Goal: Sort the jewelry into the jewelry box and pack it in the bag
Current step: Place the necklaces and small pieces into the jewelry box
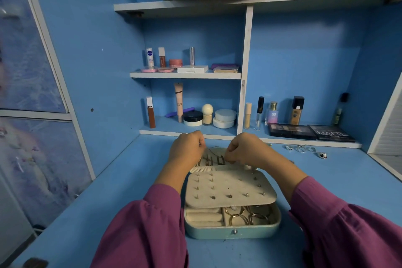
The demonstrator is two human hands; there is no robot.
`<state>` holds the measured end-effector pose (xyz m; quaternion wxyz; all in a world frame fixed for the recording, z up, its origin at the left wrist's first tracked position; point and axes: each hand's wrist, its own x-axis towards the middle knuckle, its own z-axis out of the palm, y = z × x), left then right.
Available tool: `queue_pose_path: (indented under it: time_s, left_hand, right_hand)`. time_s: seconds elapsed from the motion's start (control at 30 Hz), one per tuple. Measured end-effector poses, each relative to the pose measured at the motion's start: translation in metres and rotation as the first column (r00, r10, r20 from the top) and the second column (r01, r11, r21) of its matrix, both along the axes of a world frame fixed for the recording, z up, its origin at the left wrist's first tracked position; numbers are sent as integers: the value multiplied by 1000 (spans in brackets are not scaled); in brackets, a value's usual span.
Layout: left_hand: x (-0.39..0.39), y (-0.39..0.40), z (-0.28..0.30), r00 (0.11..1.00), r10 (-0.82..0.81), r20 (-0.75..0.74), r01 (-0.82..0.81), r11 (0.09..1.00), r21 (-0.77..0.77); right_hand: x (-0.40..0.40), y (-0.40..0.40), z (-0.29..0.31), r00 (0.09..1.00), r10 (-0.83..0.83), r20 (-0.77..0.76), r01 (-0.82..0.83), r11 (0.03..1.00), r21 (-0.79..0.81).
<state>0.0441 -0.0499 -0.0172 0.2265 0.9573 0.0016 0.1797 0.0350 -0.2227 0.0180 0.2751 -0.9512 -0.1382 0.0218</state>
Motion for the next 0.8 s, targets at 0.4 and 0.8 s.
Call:
queue_pose_path:
  time_s: [0.4, 0.8]
  left_hand:
    - [2, 1, 0, 996, -54, -71, 58, 997, 46]
    - [-7, -2, 6, 995, 4, -96, -3, 1000, 10]
  right_hand:
    - [1, 8, -3, 999, 44, -23, -44, 999, -6]
    - [-11, 0, 14, 965, 165, -202, -136, 979, 153]
